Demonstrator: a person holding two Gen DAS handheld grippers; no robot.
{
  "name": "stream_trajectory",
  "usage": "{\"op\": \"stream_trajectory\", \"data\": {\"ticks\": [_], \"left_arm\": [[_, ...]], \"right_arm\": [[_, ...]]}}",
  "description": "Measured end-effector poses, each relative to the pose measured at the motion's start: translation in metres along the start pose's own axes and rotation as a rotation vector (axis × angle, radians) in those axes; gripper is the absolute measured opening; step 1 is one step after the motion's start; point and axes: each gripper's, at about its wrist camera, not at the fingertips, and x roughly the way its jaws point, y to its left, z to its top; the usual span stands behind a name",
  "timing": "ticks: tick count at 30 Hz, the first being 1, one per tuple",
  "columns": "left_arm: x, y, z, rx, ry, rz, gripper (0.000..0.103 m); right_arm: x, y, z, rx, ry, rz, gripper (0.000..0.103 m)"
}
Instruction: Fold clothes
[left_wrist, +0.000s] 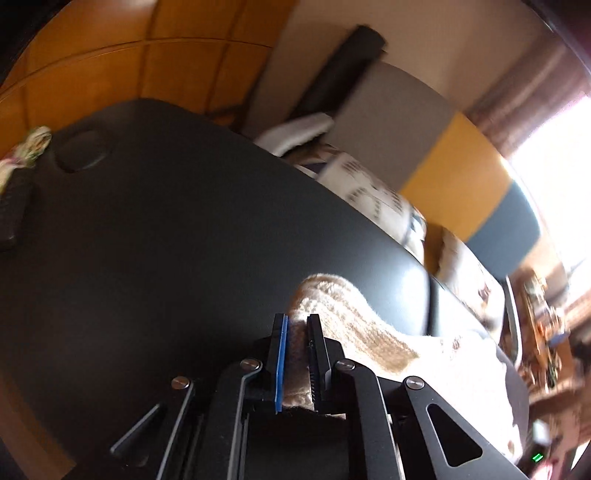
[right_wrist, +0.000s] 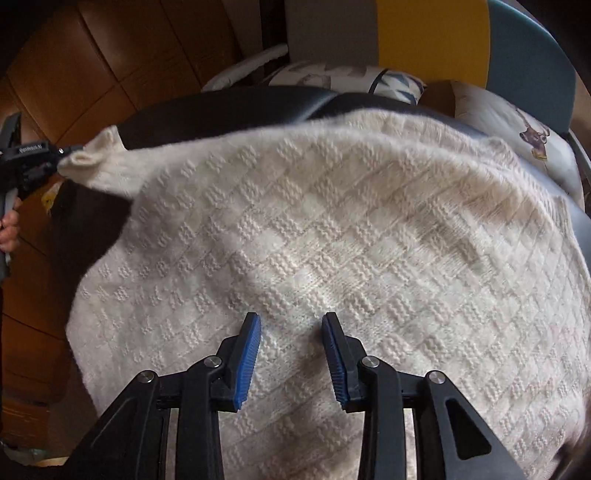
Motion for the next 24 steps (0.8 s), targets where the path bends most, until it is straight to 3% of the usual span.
{"op": "stream_trajectory", "data": {"ticks": [2, 5, 9, 11, 12, 16, 20, 23, 24], "left_arm": [[0.007, 0.024, 0.004, -0.047, 0.017, 0.05, 0.0], [0.031, 0.055, -0.007, -0.16, 0.075, 0.086, 0.0], [0.042, 0.098, -0.032, -0.317, 0.175, 0.018, 0.003], [0.031, 0.106, -0.042, -0.32, 0.161, -0.016, 0.015], [0.022, 0.108, -0.047, -0.277, 0.136, -0.011, 0.026], [-0.01, 0.064, -0.075, 0.116, 0.002, 0.116, 0.062], [-0.014, 0.006, -0.109, 0.489, -0.076, 0.214, 0.072], [0.013, -0.028, -0.119, 0.696, -0.11, 0.306, 0.073], [0.018, -0.031, -0.118, 0.724, -0.103, 0.308, 0.073]], "right_arm": [[0.001, 0.003, -0.003, -0.019, -0.023, 0.007, 0.038], [0.0, -0.002, -0.007, -0.017, -0.039, 0.033, 0.038], [0.0, -0.005, -0.008, -0.009, -0.043, 0.056, 0.038], [0.0, -0.007, -0.009, -0.019, -0.045, 0.049, 0.038], [0.0, -0.005, -0.009, -0.022, -0.048, 0.045, 0.038], [0.0, -0.003, -0.011, -0.012, -0.062, 0.044, 0.039], [-0.001, -0.003, -0.012, -0.008, -0.081, 0.04, 0.039], [-0.001, -0.002, -0.014, -0.014, -0.091, 0.035, 0.039], [-0.001, -0.002, -0.014, -0.015, -0.091, 0.035, 0.039]]}}
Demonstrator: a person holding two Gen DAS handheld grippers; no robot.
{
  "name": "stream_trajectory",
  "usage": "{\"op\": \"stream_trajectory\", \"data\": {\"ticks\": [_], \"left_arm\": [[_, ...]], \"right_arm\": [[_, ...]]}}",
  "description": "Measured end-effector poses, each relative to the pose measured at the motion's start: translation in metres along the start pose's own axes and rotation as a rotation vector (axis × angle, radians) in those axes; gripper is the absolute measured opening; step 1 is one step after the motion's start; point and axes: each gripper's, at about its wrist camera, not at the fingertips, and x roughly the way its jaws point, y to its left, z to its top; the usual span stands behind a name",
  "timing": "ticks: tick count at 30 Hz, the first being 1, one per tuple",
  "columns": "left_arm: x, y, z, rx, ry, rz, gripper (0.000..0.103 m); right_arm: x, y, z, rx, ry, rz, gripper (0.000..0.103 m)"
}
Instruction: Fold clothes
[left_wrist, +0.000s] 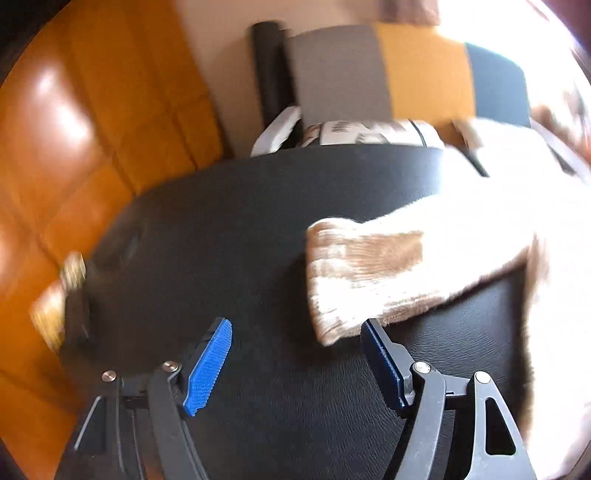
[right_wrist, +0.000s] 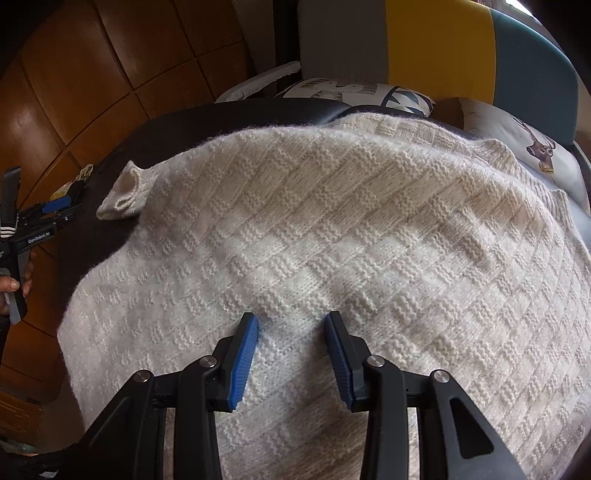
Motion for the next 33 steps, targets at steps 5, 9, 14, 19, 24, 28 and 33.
{"op": "stream_trajectory", "data": {"ticks": [5, 9, 14, 19, 24, 28, 33], "left_arm": [[0.018, -0.006, 0.008, 0.085, 0.032, -0.048, 0.073], [0.038, -0.005, 0.016, 0.094, 0.072, -0.109, 0.06], [0.063, 0.031, 0.028, -0.218, 0.123, -0.215, 0.013], [0.052, 0.082, 0.031, -0.607, 0.046, -0.369, 0.007], [0.069, 0.135, 0.002, -1.058, 0.075, -0.49, 0.006], [0.095, 0.134, -0.027, -1.134, 0.218, -0.467, 0.006], [0.061, 0.136, -0.018, -1.106, 0.142, -0.344, 0.013]], "right_arm": [[0.0, -0.002, 0.0, 0.007, -0.004, 0.015, 0.039], [-0.001, -0.004, -0.001, 0.011, -0.019, 0.024, 0.039], [-0.003, -0.001, -0.007, 0.001, -0.042, 0.007, 0.039], [-0.003, 0.002, -0.009, -0.005, -0.042, -0.003, 0.039], [-0.003, 0.0, -0.01, 0.004, -0.048, -0.002, 0.039], [-0.004, -0.001, -0.01, 0.003, -0.053, 0.005, 0.039], [-0.004, -0.006, -0.01, 0.005, -0.052, 0.031, 0.039]]}}
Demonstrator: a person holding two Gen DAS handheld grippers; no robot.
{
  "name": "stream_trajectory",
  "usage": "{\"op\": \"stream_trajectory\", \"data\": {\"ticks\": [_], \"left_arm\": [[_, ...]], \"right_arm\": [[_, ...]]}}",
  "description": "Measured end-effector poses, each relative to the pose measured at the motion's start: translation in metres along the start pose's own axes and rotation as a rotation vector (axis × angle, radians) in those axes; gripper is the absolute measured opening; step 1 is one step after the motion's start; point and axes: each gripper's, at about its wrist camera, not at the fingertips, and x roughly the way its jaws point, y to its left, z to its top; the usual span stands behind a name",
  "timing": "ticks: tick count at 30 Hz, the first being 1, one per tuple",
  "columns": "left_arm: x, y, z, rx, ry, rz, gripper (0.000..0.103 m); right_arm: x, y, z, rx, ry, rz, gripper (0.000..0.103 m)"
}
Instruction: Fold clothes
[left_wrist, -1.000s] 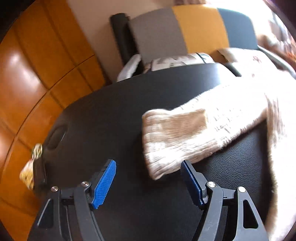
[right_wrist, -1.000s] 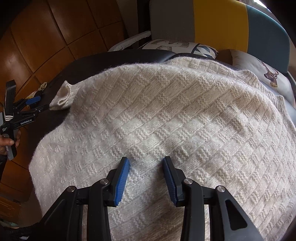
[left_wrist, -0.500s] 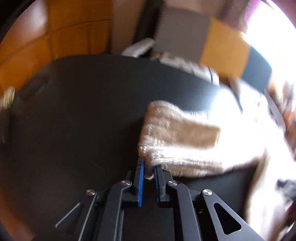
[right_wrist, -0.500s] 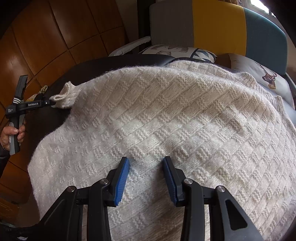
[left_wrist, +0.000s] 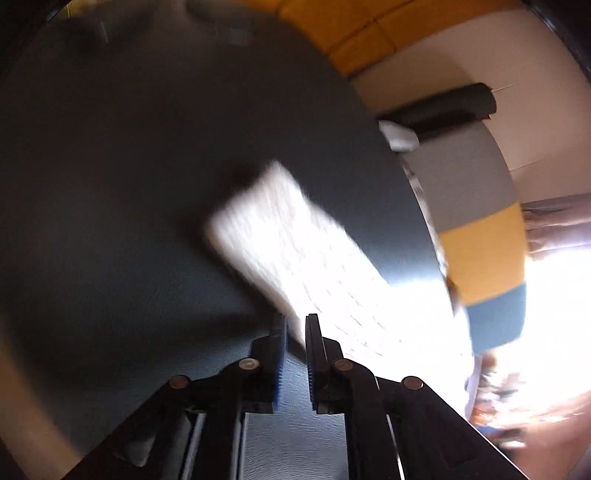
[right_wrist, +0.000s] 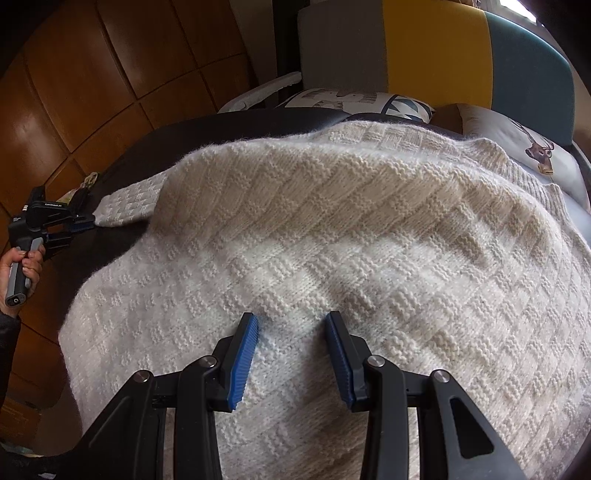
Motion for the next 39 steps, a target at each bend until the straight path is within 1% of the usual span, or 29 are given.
{"op": "stream_trajectory", "data": {"ticks": [1, 2, 3, 4, 5, 7, 8, 10, 14, 17, 19, 20, 21, 24, 26, 28, 29, 30, 31, 32, 33, 34, 35, 36, 37, 38, 39], "left_arm": [[-0.009, -0.011, 0.0, 0.037, -0.035, -0.003, 0.017], [-0.014, -0.029, -0.002, 0.108, -0.057, -0.008, 0.02], [-0.018, -0.05, -0.004, 0.188, -0.075, -0.012, 0.032], [-0.017, -0.072, -0.008, 0.277, -0.081, -0.011, 0.041], [-0.015, -0.092, -0.016, 0.368, -0.072, -0.013, 0.043], [-0.011, -0.131, -0.034, 0.547, -0.049, -0.021, 0.043], [-0.001, -0.152, -0.044, 0.62, -0.031, -0.026, 0.043], [0.025, -0.196, -0.064, 0.758, 0.009, -0.037, 0.043], [0.076, -0.283, -0.094, 0.967, 0.101, -0.04, 0.043], [0.117, -0.321, -0.122, 1.115, 0.145, -0.047, 0.045], [0.142, -0.345, -0.138, 1.204, 0.18, -0.053, 0.045], [0.154, -0.355, -0.145, 1.24, 0.197, -0.056, 0.045], [0.166, -0.364, -0.153, 1.275, 0.212, -0.06, 0.045], [0.182, -0.375, -0.17, 1.346, 0.245, -0.06, 0.045], [0.192, -0.382, -0.181, 1.392, 0.266, -0.06, 0.048], [0.204, -0.387, -0.191, 1.433, 0.289, -0.056, 0.05], [0.21, -0.388, -0.194, 1.448, 0.301, -0.051, 0.051], [0.212, -0.388, -0.195, 1.448, 0.305, -0.052, 0.054], [0.213, -0.388, -0.195, 1.444, 0.306, -0.056, 0.056], [0.214, -0.388, -0.196, 1.431, 0.32, -0.06, 0.056], [0.216, -0.387, -0.197, 1.417, 0.337, -0.064, 0.052], [0.214, -0.386, -0.199, 1.415, 0.347, -0.083, 0.033], [0.211, -0.384, -0.201, 1.418, 0.354, -0.107, 0.024], [0.207, -0.381, -0.205, 1.428, 0.336, -0.109, 0.014], [0.203, -0.379, -0.211, 1.439, 0.31, -0.105, 0.012], [0.198, -0.377, -0.213, 1.428, 0.284, -0.115, 0.012], [0.192, -0.376, -0.213, 1.409, 0.258, -0.128, 0.011]], "right_arm": [[-0.001, -0.001, 0.0, 0.002, -0.002, 0.005, 0.039], [-0.001, -0.001, 0.0, 0.003, -0.004, 0.01, 0.039], [-0.002, -0.003, 0.001, 0.009, 0.008, 0.021, 0.039], [-0.002, -0.004, 0.004, 0.016, 0.024, 0.032, 0.039], [-0.006, -0.009, 0.008, 0.036, 0.03, 0.052, 0.039], [-0.017, -0.021, 0.017, 0.082, 0.035, 0.098, 0.039], [-0.026, -0.03, 0.022, 0.09, 0.021, 0.091, 0.039], [-0.048, -0.049, 0.032, 0.099, -0.017, 0.062, 0.039], [-0.069, -0.118, 0.043, 0.144, -0.005, -0.078, 0.04], [-0.085, -0.172, 0.051, 0.178, 0.008, -0.187, 0.043], [-0.095, -0.207, 0.056, 0.2, 0.016, -0.26, 0.047], [-0.095, -0.223, 0.056, 0.196, 0.03, -0.285, 0.048], [-0.091, -0.235, 0.057, 0.193, 0.043, -0.289, 0.048], [-0.078, -0.267, 0.059, 0.188, 0.083, -0.286, 0.05], [-0.064, -0.279, 0.062, 0.162, 0.123, -0.29, 0.051], [-0.049, -0.287, 0.062, 0.143, 0.173, -0.3, 0.051], [-0.041, -0.29, 0.063, 0.133, 0.198, -0.306, 0.054], [-0.039, -0.291, 0.063, 0.129, 0.185, -0.306, 0.059], [-0.038, -0.287, 0.065, 0.108, 0.177, -0.322, 0.061], [-0.037, -0.283, 0.067, 0.084, 0.173, -0.342, 0.061], [-0.036, -0.279, 0.07, 0.059, 0.169, -0.362, 0.061], [-0.035, -0.274, 0.072, 0.034, 0.165, -0.383, 0.057], [-0.034, -0.27, 0.075, 0.01, 0.161, -0.403, 0.053], [-0.033, -0.266, 0.077, -0.015, 0.156, -0.423, 0.039], [-0.032, -0.261, 0.08, -0.04, 0.152, -0.443, 0.021], [-0.031, -0.257, 0.083, -0.065, 0.148, -0.463, 0.016], [-0.03, -0.253, 0.085, -0.089, 0.143, -0.483, 0.013]]}}
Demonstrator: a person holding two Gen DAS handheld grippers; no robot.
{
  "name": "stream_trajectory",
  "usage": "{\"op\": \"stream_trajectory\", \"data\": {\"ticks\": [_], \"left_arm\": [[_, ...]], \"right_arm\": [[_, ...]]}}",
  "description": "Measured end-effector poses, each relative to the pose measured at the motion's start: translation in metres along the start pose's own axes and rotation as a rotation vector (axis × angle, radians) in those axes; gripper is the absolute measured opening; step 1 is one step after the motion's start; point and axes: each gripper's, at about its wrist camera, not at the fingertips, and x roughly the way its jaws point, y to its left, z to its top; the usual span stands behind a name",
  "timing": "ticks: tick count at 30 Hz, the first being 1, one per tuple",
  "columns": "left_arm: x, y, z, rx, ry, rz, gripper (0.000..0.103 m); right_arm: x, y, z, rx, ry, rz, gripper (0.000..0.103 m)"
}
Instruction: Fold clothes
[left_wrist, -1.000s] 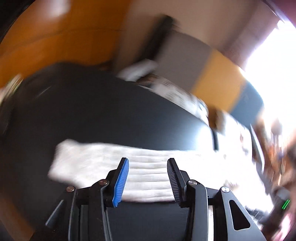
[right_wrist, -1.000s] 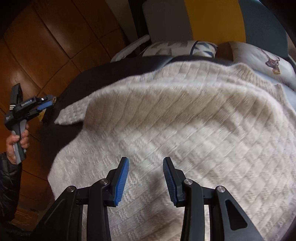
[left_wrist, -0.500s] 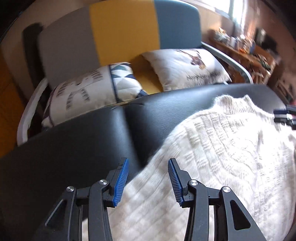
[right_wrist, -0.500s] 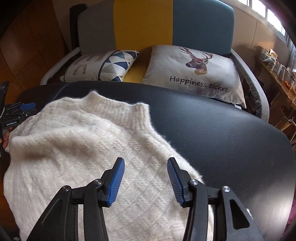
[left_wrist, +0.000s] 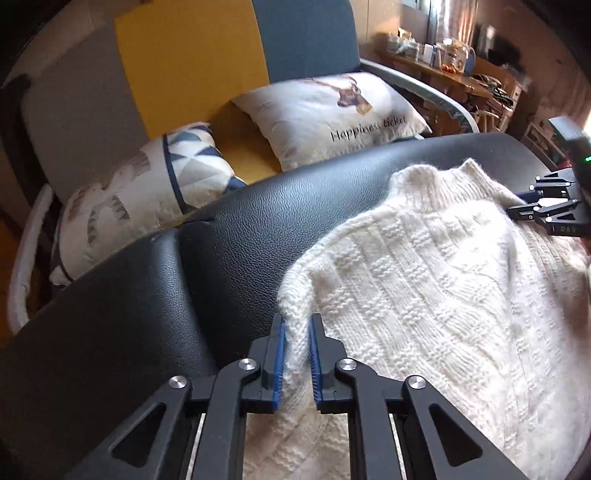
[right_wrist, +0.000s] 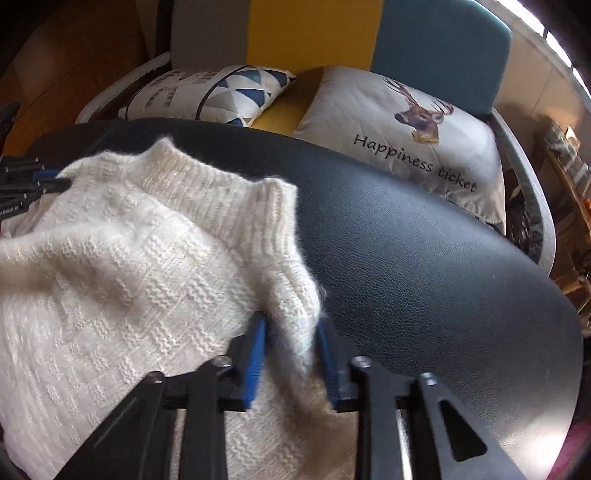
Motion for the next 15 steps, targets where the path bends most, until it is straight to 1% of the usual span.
{"op": "stream_trajectory", "data": {"ticks": [2, 5, 6, 7, 9, 12, 14, 15], "left_arm": [[-0.018, 0.001, -0.002, -0.053, -0.072, 0.022, 0.011], [-0.038, 0.01, 0.001, -0.13, -0.158, 0.087, 0.011], [-0.038, 0.013, 0.002, -0.147, -0.165, 0.113, 0.011], [-0.037, 0.016, 0.004, -0.162, -0.166, 0.14, 0.011], [-0.021, 0.021, 0.009, -0.167, -0.114, 0.2, 0.011], [0.011, 0.025, 0.006, -0.17, 0.012, 0.212, 0.012], [0.01, 0.027, 0.003, -0.181, 0.0, 0.195, 0.013], [0.004, 0.032, 0.001, -0.216, -0.012, 0.169, 0.015]], "right_arm": [[-0.003, 0.008, 0.006, -0.043, -0.018, -0.044, 0.012], [-0.007, 0.02, 0.015, -0.107, -0.045, -0.11, 0.012], [-0.008, 0.024, 0.017, -0.129, -0.054, -0.132, 0.012], [-0.011, 0.024, 0.018, -0.118, -0.06, -0.122, 0.012], [-0.017, 0.021, 0.017, -0.079, -0.073, -0.086, 0.013], [-0.027, 0.017, 0.015, -0.021, -0.091, -0.032, 0.019], [-0.033, 0.015, 0.014, 0.017, -0.103, 0.004, 0.022], [-0.036, 0.014, 0.014, 0.037, -0.109, 0.022, 0.024]]}}
